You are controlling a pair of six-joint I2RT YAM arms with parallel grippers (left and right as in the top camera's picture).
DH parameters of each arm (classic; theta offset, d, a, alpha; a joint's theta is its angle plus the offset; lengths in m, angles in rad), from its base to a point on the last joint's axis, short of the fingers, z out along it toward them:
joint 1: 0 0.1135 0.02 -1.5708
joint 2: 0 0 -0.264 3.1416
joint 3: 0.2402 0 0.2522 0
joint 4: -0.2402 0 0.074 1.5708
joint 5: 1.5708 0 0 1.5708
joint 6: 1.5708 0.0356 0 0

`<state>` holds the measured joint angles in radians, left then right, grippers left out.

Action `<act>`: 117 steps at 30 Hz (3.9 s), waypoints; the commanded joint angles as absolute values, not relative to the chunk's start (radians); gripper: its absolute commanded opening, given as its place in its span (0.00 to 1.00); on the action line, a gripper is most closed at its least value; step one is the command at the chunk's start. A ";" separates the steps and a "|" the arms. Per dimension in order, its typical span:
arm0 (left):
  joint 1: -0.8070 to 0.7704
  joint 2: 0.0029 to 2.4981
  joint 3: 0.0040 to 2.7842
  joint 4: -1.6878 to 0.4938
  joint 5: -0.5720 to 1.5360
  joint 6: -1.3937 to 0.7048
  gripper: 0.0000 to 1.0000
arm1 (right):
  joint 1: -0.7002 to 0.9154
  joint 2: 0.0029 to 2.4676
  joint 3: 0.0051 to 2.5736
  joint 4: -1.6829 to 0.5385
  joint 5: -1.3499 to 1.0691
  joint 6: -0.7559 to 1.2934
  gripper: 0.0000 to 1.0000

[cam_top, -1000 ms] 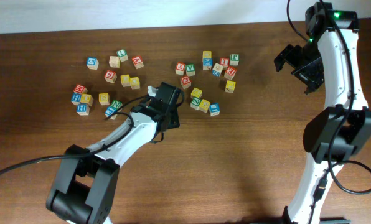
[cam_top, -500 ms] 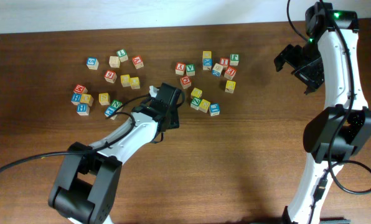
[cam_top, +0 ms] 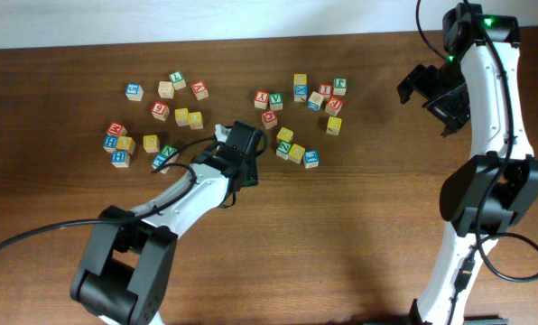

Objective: Spell out RSS
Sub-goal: 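Open the left gripper and retract it toward the left block cluster, then grasp a second yellow S block in the left cluster with the left gripper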

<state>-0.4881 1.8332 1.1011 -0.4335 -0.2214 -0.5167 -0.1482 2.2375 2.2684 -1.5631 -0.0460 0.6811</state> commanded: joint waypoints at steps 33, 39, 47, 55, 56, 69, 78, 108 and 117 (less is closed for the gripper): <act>-0.488 1.746 1.102 -0.432 -0.233 -0.507 0.34 | -0.152 2.213 2.283 -1.563 -0.041 0.685 0.98; -0.466 1.649 1.102 -0.445 -0.305 -0.506 0.46 | -0.152 2.213 2.283 -1.563 -0.041 0.685 0.98; -0.163 1.515 1.102 -0.466 -0.305 -0.402 0.63 | -0.152 2.213 2.283 -1.563 -0.041 0.685 0.98; 0.104 1.532 1.102 -0.448 -0.180 -0.308 0.66 | -0.152 2.213 2.283 -1.563 -0.041 0.685 0.98; 0.113 1.542 1.102 -0.442 -0.179 -0.268 0.71 | -0.152 2.213 2.283 -1.563 -0.041 0.685 0.98; 0.112 1.664 1.102 -0.309 0.021 0.062 0.72 | -0.152 2.213 2.283 -1.563 -0.041 0.685 0.98; 0.111 1.763 1.102 -0.260 0.101 0.062 0.54 | -0.152 2.213 2.283 -1.563 -0.041 0.685 0.98; 0.112 1.936 1.102 -0.087 -0.033 0.012 0.56 | -0.152 2.213 2.283 -1.563 -0.041 0.685 0.98; 0.112 1.980 1.102 -0.088 0.028 0.012 0.52 | -0.152 2.213 2.283 -1.563 -0.041 0.685 0.98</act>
